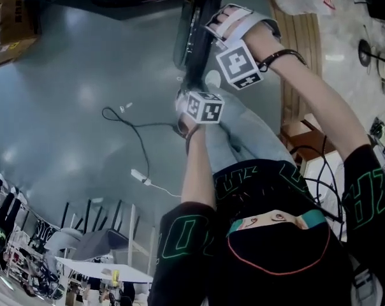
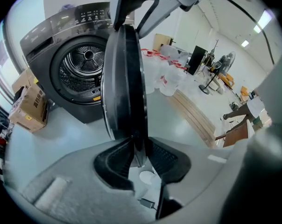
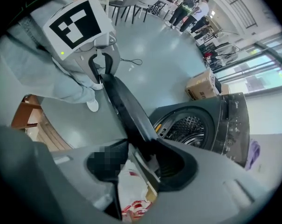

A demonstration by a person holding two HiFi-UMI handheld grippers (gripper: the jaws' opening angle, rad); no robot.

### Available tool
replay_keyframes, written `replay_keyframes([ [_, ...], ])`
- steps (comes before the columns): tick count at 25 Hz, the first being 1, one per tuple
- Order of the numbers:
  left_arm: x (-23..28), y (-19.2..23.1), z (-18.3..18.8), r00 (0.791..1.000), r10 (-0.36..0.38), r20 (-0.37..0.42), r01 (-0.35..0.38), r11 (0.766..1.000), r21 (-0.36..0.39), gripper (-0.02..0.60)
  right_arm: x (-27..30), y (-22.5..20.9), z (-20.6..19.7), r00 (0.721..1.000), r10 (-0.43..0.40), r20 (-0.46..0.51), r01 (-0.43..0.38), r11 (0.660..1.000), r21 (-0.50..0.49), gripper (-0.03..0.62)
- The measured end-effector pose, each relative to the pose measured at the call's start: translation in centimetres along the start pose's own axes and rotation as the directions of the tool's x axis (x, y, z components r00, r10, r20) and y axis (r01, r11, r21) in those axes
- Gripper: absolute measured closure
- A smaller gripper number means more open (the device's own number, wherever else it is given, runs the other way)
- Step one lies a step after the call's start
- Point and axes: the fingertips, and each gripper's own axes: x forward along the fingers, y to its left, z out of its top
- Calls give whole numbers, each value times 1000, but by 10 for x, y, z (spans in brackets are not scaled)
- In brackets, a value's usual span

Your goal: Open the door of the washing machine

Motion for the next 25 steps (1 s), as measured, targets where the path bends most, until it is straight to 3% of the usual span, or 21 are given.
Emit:
replay_keyframes([
  [9,8,-56,10,999,-18,42,19,1000,-19,488,-10,34,-20,1000,-13,-28,11,998,-65,413],
  [15,17,-83,15,1000,21,9,-21,997,-74,488,-16,57,-32,998,-16,58,22,993,-114,411],
  [17,17,-86,18,997,72,-5,-72,990,-117,492,-18,60,-37,994,-25,107,38,992,-123,411],
  [20,26,-84,26,988,154,-26,-156,963,-222,500,-13,54,-40,984,-45,173,78,980,-186,411],
  [25,31,-122,36,989,146,-32,-149,945,-289,497,-21,75,-50,971,-31,235,96,958,-269,411],
])
